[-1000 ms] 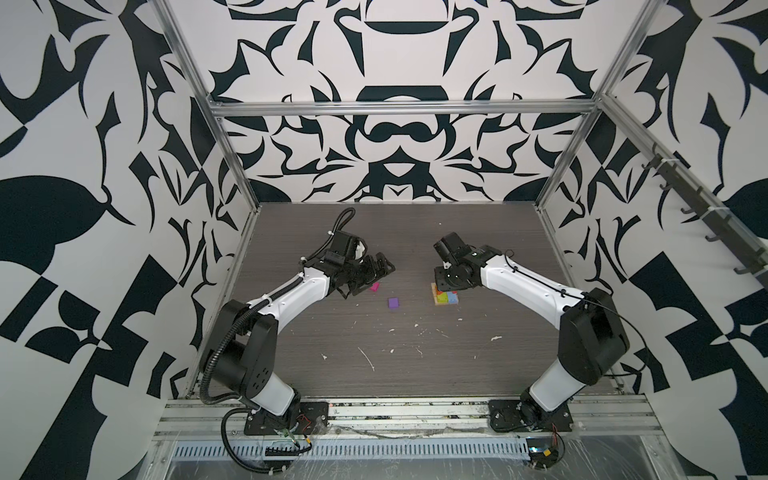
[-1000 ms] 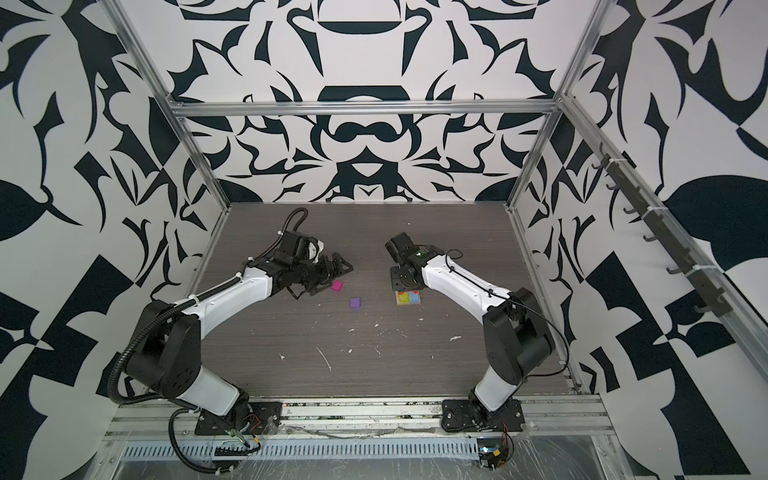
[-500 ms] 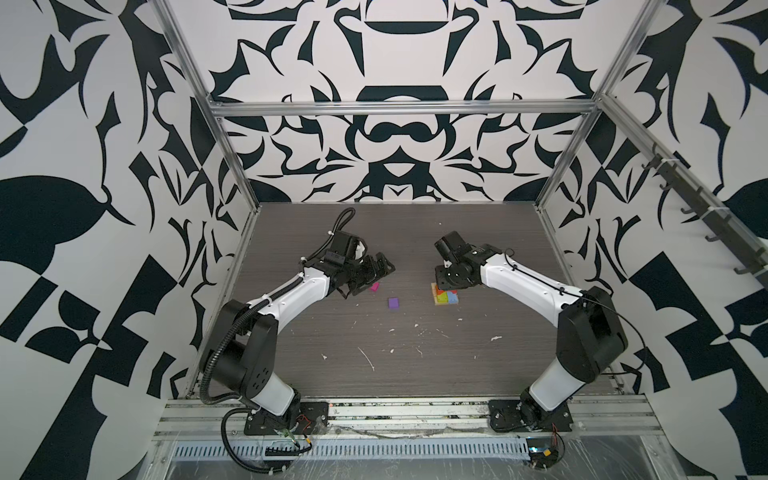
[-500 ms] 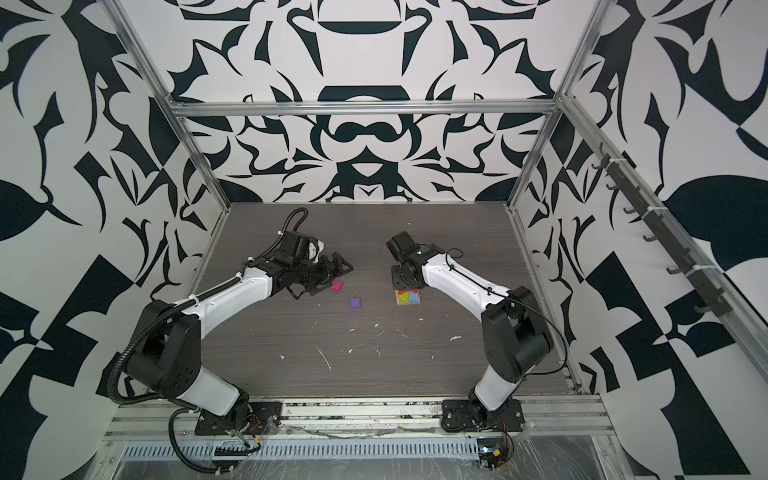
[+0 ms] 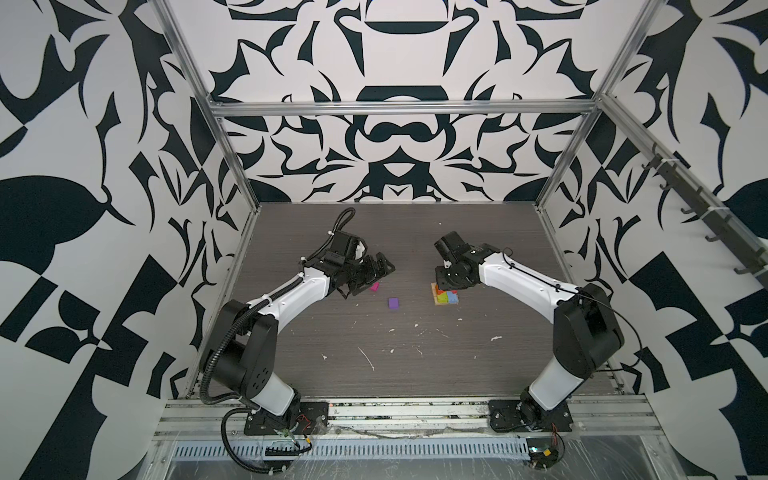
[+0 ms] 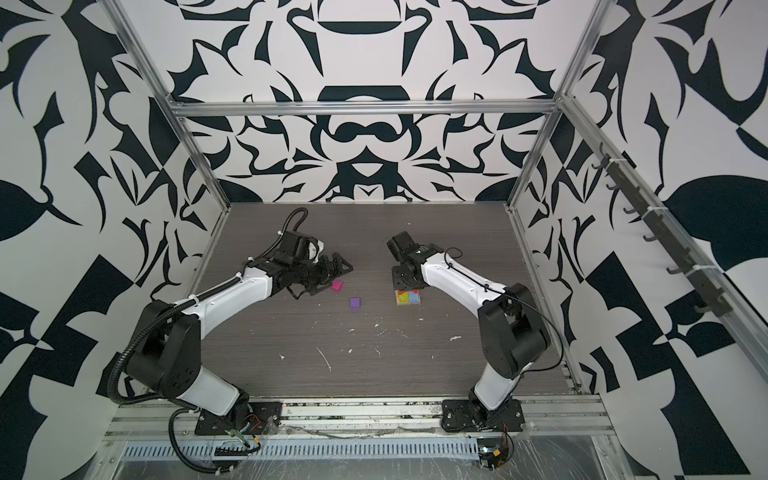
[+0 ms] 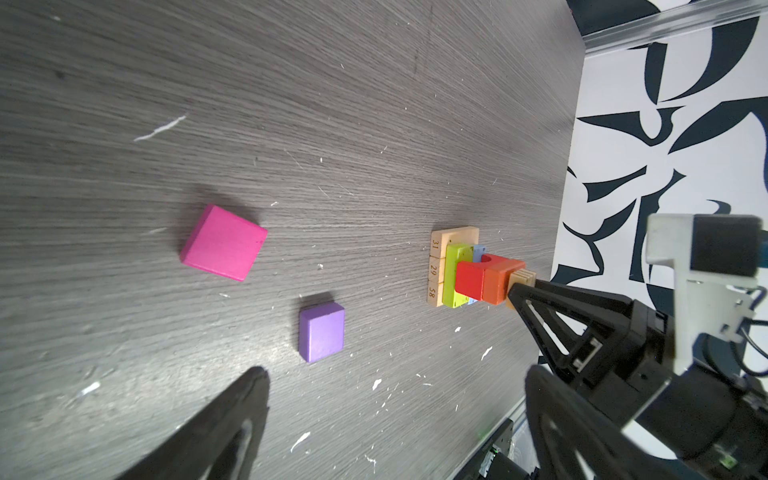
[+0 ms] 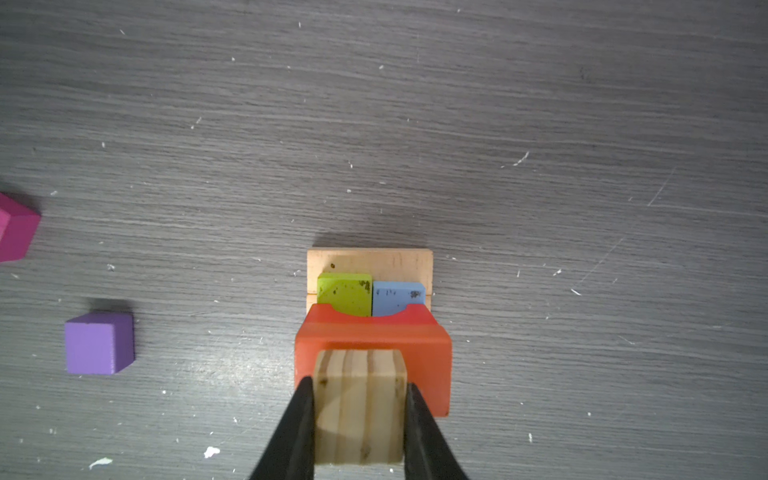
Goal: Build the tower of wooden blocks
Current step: 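Lower the wooden cube onto the red arch beside the orange block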
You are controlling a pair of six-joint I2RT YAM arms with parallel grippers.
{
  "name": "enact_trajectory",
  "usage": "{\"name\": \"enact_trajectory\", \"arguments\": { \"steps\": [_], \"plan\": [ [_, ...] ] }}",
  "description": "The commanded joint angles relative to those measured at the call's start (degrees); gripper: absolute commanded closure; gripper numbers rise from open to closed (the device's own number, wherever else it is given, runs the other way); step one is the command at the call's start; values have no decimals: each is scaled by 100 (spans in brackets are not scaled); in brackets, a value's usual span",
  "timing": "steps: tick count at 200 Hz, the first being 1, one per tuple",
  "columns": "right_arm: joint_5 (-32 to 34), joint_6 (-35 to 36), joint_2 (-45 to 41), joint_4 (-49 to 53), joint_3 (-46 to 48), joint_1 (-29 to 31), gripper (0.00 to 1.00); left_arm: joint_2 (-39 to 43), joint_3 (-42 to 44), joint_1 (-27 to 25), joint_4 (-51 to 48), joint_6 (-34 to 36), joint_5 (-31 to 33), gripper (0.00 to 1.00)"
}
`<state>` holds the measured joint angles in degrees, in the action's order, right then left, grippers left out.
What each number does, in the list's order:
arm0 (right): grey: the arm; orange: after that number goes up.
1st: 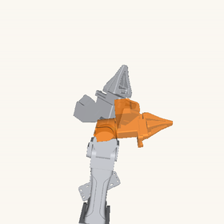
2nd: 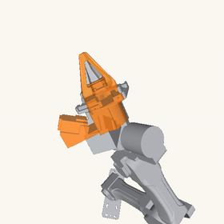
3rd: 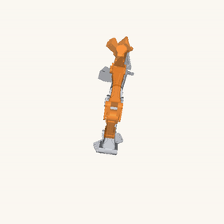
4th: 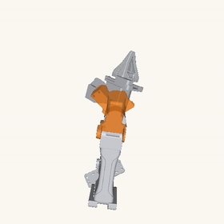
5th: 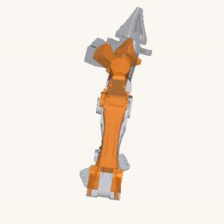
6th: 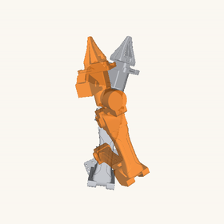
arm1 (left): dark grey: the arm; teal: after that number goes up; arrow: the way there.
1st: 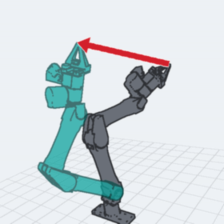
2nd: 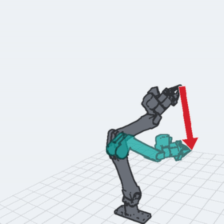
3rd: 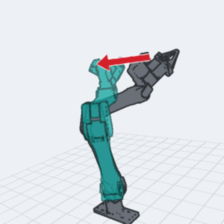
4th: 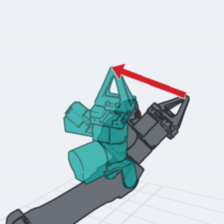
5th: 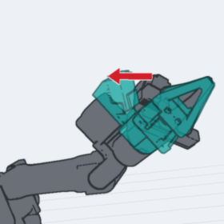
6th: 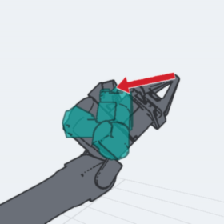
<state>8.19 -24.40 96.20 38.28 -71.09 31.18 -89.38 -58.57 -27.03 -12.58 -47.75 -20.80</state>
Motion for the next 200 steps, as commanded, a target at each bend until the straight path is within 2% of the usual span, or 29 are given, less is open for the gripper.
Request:
{"name": "enact_trajectory", "arguments": {
  "steps": [1,200],
  "plan": [
    [26,57,-58,-49,-152,-30,74,127,121,4,-8,55,5,1],
    [43,1,-67,-95,-98,-46,73,185,174,4,1,51,23,1]
  ]
}}
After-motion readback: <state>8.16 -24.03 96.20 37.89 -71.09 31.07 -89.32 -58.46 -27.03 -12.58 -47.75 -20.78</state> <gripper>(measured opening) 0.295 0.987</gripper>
